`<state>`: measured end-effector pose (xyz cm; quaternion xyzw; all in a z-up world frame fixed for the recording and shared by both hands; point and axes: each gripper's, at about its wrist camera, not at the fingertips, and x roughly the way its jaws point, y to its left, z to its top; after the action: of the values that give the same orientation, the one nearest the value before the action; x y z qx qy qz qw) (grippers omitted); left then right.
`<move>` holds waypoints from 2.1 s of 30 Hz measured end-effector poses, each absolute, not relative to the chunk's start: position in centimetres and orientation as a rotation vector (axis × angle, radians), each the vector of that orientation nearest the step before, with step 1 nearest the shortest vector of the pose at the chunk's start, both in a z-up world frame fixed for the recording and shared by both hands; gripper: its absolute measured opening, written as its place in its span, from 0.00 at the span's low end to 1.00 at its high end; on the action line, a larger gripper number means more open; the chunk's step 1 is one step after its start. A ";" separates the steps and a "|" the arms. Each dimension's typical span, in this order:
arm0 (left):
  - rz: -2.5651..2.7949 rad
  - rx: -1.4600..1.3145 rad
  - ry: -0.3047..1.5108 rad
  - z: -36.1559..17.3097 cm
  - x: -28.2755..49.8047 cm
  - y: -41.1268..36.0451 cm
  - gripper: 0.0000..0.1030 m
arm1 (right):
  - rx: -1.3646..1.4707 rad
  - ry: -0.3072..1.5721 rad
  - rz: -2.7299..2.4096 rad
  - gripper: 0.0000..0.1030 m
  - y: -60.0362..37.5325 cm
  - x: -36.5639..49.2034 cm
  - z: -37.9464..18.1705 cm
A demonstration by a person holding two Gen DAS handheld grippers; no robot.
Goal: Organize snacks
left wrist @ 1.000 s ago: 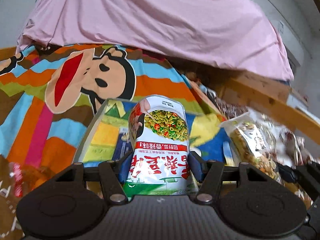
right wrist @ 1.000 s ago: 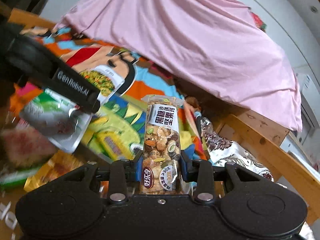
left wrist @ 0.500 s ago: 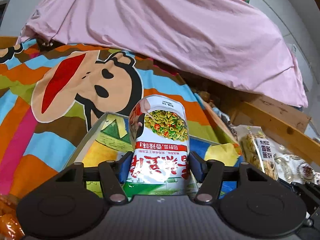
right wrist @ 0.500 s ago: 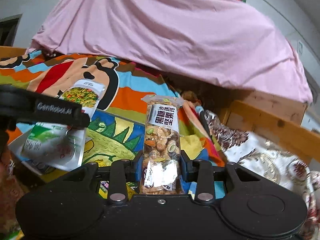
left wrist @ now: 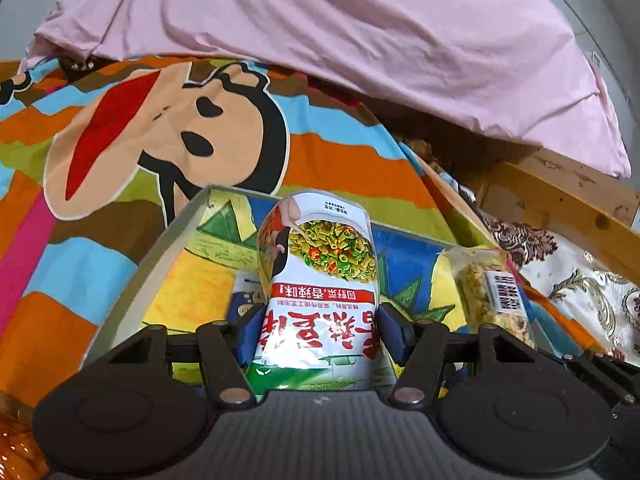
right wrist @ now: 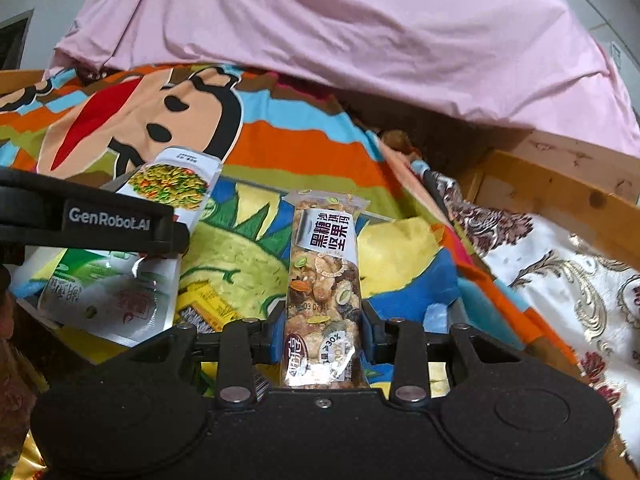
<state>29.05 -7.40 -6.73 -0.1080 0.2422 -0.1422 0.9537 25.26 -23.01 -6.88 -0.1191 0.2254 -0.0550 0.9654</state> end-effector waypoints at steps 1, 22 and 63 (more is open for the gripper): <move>-0.288 -0.215 0.496 -6.8 29.1 -7.5 0.63 | -0.242 0.463 -0.108 0.37 -22.9 25.4 -7.0; -0.291 -0.269 0.516 -6.4 28.9 -7.0 0.86 | -0.137 0.449 -0.134 0.60 -24.3 24.8 -5.3; -0.158 -0.109 0.321 3.9 7.3 -2.8 0.99 | 0.054 0.216 -0.143 0.99 -26.2 1.5 6.1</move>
<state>7.26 -2.84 3.94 -0.0540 0.1596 -0.0784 0.9826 1.53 -26.16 6.09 0.0268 0.1078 -0.0711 0.9913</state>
